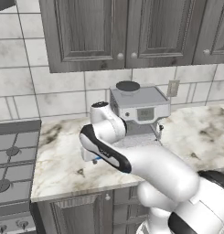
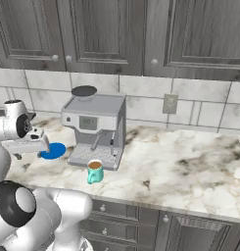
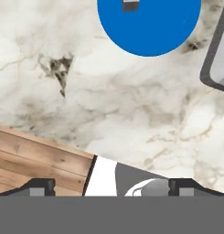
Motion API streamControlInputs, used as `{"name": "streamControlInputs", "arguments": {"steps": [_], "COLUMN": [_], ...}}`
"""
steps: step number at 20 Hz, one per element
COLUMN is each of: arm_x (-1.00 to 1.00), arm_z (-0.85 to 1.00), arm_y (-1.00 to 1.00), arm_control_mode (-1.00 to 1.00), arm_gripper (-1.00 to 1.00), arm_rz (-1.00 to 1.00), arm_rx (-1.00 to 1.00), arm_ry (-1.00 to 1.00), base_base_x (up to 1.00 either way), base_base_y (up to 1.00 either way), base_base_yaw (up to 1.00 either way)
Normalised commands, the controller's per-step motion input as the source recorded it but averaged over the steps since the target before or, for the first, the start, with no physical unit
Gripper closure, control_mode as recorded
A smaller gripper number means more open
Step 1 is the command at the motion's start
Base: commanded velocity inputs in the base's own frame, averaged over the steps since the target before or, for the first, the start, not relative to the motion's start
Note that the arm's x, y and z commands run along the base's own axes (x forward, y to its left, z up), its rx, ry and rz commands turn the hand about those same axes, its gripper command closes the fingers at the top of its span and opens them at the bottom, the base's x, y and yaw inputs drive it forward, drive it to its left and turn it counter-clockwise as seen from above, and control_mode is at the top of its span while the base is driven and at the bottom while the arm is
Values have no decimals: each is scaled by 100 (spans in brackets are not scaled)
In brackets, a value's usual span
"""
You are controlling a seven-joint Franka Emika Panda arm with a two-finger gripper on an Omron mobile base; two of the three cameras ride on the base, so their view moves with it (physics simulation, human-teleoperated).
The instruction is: Take a sugar cube from the saucer and place it inside the coffee. Then, grab milk from the fridge and place it next to the coffee on the counter to sweeten the coffee.
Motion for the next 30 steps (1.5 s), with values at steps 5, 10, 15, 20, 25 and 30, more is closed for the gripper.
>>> {"name": "streamControlInputs", "arguments": {"steps": [5,10,15,20,25,30], "arm_x": [53,30,22,38,43,40], "arm_z": [-19,-11,-41,-16,-20,-21], "arm_y": [46,-1,-12,-5,-1,0], "arm_control_mode": [-100,-100,-100,-100,-100,-100], "arm_gripper": [-100,-100,-100,-100,-100,-100], "arm_rz": [0,0,0,0,0,0], "arm_rx": [-2,-5,0,0,0,0], "arm_ry": [0,0,0,-5,-7,-5], "base_base_x": [0,0,0,0,0,0], "base_base_y": [0,0,0,0,0,0], "base_base_yaw": [0,0,0,0,0,0]}}
